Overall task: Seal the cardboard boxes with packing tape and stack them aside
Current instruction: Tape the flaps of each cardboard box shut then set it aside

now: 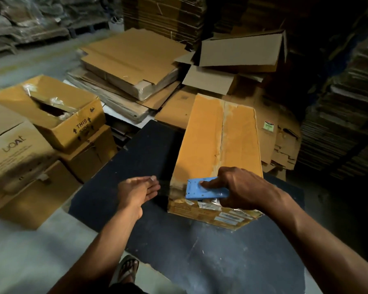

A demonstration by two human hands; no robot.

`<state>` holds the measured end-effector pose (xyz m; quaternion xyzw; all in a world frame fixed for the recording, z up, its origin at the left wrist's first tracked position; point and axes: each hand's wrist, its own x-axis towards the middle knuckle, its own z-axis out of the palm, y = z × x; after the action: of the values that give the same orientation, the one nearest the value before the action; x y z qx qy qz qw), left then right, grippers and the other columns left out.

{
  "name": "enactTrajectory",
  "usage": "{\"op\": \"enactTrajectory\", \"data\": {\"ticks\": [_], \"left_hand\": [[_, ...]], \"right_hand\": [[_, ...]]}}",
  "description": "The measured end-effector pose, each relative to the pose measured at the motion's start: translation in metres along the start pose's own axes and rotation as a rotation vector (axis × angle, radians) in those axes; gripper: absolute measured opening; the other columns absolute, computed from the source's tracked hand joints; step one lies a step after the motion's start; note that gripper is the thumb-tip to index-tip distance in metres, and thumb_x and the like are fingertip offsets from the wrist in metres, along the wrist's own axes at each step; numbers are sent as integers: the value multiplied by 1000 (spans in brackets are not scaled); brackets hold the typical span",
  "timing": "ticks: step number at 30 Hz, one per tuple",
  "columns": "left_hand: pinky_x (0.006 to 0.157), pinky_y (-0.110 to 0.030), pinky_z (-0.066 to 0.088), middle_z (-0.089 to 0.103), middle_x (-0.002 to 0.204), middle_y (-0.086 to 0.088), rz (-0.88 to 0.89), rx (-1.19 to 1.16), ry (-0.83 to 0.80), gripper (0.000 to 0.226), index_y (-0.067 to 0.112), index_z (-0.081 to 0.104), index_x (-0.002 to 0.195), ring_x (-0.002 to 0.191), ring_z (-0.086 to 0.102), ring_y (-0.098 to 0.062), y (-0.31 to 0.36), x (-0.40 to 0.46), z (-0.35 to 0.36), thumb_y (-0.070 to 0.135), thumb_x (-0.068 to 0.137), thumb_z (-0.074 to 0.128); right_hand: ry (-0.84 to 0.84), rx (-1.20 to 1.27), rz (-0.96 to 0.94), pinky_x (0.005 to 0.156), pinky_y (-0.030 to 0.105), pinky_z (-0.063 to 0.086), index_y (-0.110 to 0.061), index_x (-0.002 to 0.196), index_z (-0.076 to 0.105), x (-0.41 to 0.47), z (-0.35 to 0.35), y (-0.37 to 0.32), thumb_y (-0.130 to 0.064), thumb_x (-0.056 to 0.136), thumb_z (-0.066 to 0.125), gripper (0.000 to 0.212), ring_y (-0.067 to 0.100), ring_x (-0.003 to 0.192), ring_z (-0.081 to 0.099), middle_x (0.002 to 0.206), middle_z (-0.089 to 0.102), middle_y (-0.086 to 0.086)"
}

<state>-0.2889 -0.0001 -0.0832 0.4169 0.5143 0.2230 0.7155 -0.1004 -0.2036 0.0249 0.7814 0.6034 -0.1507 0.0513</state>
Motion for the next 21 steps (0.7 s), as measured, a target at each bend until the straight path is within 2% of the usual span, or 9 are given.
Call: {"op": "enactTrajectory", "data": {"ticks": [4,7,10,15,17,21], "left_hand": [[58,-26,62,78,81,-14,-47,-7,-17,16,-1,72,101,65,76,-17,-6,11,-2,6,89,79],[61,-27,62,77,78,-13,-123,-34,-86,18,-4,71,104,67,75,-19,-13,19,0,7,91,77],[57,-24,60,76,71,-7,-125,-84,-96,13,-2,70,101,63,74,-15,-15,25,0,7,93,75],[55,-25,60,77,74,-11,-5,-141,-77,7,1,71,94,63,76,-18,-10,22,-4,2,90,76],[54,-24,60,77,74,-11,-23,-143,-82,6,2,71,93,64,76,-19,-10,25,-5,3,90,76],[53,-24,58,78,79,-12,-127,-95,-121,6,2,71,94,67,76,-19,-20,36,-8,6,92,76]], "right_hand": [[-42,-71,37,78,28,45,-47,155,35,12,-7,-11,-35,99,66,65,16,101,56,114,51,-4],[-56,-102,71,82,29,45,-47,154,37,21,-8,-18,-33,99,65,64,18,105,58,119,54,-3],[-60,-92,89,78,30,48,-51,153,36,23,-5,-17,-34,96,66,66,16,96,58,111,51,-8],[-82,-51,87,75,25,47,-58,151,33,15,-5,-7,-40,96,65,67,12,91,55,110,51,-9],[-100,-72,85,74,23,43,-58,152,32,17,-7,-8,-38,97,65,67,11,92,54,112,51,-8],[-152,-122,105,75,24,47,-54,153,33,31,-7,-13,-40,96,66,67,9,93,52,114,49,-10]]}}
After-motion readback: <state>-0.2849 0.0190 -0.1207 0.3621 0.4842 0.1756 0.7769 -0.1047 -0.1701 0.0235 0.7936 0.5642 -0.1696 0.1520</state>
